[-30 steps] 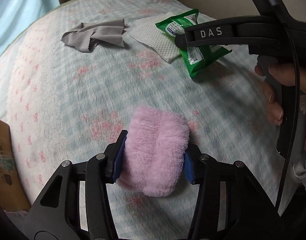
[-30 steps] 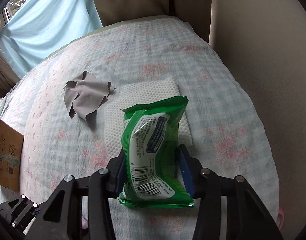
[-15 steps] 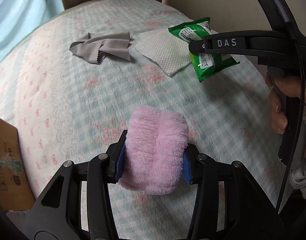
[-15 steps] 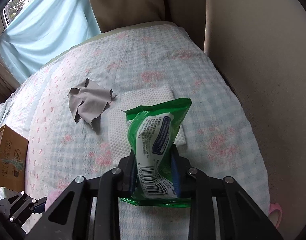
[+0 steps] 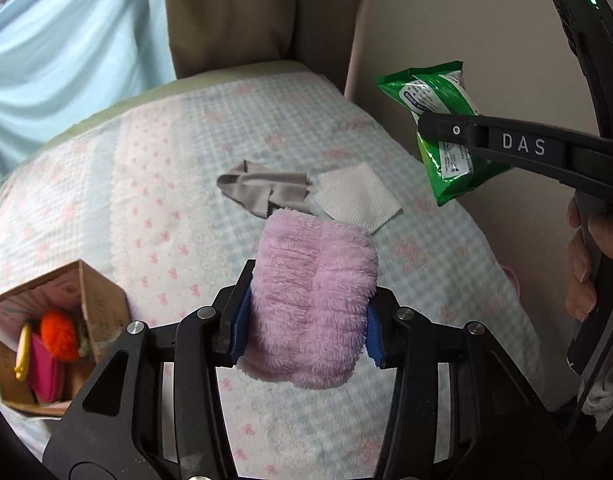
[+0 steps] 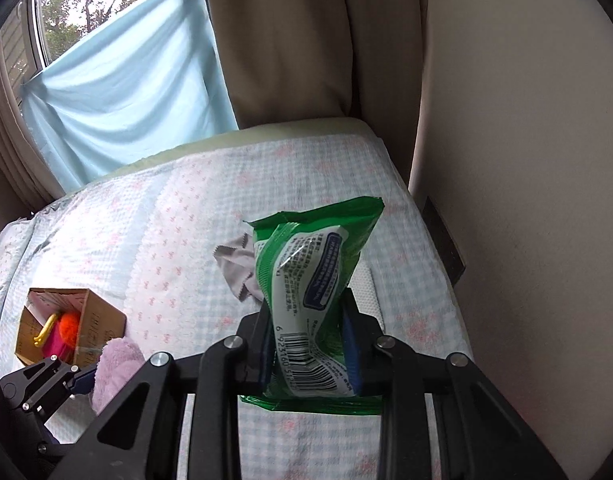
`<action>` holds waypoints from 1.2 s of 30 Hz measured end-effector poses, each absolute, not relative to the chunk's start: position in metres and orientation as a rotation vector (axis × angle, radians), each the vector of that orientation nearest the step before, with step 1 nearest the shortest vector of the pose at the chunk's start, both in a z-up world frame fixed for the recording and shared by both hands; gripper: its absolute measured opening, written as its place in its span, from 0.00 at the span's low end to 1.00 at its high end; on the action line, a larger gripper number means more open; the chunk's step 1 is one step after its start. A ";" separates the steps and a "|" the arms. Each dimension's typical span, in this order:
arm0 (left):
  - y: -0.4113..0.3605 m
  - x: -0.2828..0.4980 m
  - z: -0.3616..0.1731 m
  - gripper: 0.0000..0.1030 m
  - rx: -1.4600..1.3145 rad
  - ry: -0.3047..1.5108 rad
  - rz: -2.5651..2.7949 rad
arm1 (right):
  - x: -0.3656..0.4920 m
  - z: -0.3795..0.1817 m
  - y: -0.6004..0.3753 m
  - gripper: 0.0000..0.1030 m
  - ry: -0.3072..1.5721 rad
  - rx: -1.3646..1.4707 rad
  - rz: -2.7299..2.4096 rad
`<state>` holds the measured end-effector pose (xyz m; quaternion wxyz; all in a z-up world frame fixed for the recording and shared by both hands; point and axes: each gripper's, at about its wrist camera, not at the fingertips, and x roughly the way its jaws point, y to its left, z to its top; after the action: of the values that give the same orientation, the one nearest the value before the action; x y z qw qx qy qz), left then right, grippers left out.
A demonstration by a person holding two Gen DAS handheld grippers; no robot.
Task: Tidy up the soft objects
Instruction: 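Grasp the pink sponge with the left tool while the right tool grasps the green wipe pack, then carry sponge and wipe pack over the box and open both tools to drop them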
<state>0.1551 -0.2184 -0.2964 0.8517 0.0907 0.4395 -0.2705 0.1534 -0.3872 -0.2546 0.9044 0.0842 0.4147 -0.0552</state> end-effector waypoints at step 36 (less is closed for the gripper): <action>0.154 0.181 -0.159 0.41 0.047 0.949 -0.226 | 0.153 -0.135 -0.046 0.25 0.924 0.144 0.166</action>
<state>0.1811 0.1544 -0.1594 0.8830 0.0224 0.4560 -0.1086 0.1534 -0.0457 -0.1348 0.8894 0.0696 0.4446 0.0802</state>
